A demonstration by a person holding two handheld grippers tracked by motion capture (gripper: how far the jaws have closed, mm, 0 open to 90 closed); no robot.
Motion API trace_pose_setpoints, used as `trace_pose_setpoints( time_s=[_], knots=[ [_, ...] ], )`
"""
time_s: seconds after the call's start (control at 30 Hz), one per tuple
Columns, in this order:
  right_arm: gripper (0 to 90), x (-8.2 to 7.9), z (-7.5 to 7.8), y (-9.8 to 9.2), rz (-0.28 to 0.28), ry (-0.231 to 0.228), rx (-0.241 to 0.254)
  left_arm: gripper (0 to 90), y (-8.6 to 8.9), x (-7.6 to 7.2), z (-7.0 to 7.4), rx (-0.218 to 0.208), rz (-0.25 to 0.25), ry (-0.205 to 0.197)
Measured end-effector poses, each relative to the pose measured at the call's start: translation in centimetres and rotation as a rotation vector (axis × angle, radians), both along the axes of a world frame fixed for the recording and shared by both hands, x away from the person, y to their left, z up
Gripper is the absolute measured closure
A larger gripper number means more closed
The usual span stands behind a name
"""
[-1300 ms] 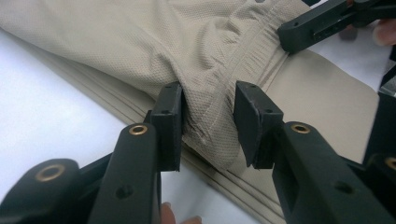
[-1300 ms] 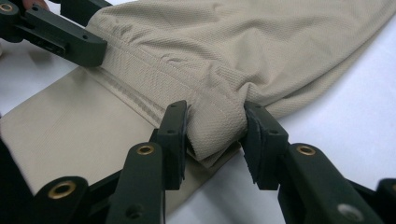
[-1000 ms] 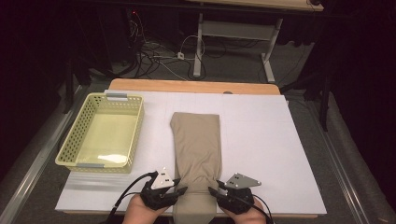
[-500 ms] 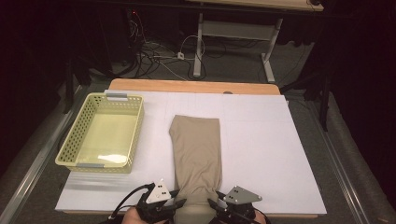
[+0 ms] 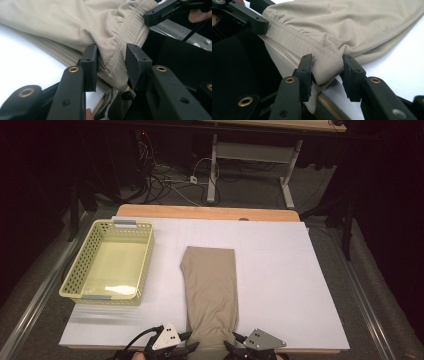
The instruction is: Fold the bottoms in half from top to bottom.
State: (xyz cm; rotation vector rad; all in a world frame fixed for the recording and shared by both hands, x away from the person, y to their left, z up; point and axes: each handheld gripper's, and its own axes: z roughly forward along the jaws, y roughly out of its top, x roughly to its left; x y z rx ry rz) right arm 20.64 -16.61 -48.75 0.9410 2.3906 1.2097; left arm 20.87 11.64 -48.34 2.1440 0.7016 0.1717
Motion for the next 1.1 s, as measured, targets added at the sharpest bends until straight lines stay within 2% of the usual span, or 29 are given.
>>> trace_pose_setpoints(
  time_s=[0.27, 0.37, 0.53, 0.63, 0.67, 0.8, 0.83, 0.87, 0.97, 1.1],
  knots=[
    [63.8, -0.9, 0.0, 0.0, 0.01, 0.01, -0.006, 58.7, 0.1, -0.6, 0.2, 0.0, -0.006, 0.025],
    [63.1, -1.1, 0.0, 0.0, 0.015, 0.01, -0.01, 55.8, 0.3, -0.6, 0.4, -0.01, -0.003, 0.032],
    [60.1, -1.1, 0.0, -0.1, 0.016, 0.017, -0.003, 47.2, 0.4, -0.6, 0.7, -0.015, 0.018, 0.02],
    [55.3, -1.1, 0.1, -0.2, 0.015, 0.018, 0.005, 42.4, 0.6, -0.6, 0.9, -0.019, 0.028, 0.012],
    [50.6, -1.2, 0.3, -0.2, 0.018, 0.006, 0.014, 39.4, 0.6, -0.6, 0.9, -0.024, 0.032, 0.01],
    [40.4, -1.2, 0.7, -0.3, 0.018, -0.016, 0.038, 30.7, 0.9, -0.5, 1.3, -0.041, 0.038, -0.009],
    [40.4, -1.2, 0.7, -0.3, 0.018, -0.016, 0.038, 30.7, 1.0, -0.5, 1.4, -0.047, 0.043, -0.014],
    [35.7, -1.1, 0.9, -0.4, 0.016, -0.028, 0.05, 27.1, 1.2, -0.4, 1.4, -0.059, 0.049, -0.016],
    [32.2, -0.9, 1.0, -0.7, 0.013, -0.038, 0.063, 22.5, 1.5, -0.1, 1.6, -0.071, 0.065, -0.015],
    [21.7, -0.2, 1.4, -1.8, -0.024, -0.053, 0.099, 13.7, 2.3, 0.6, 1.6, -0.073, 0.102, -0.024]
  ],
)
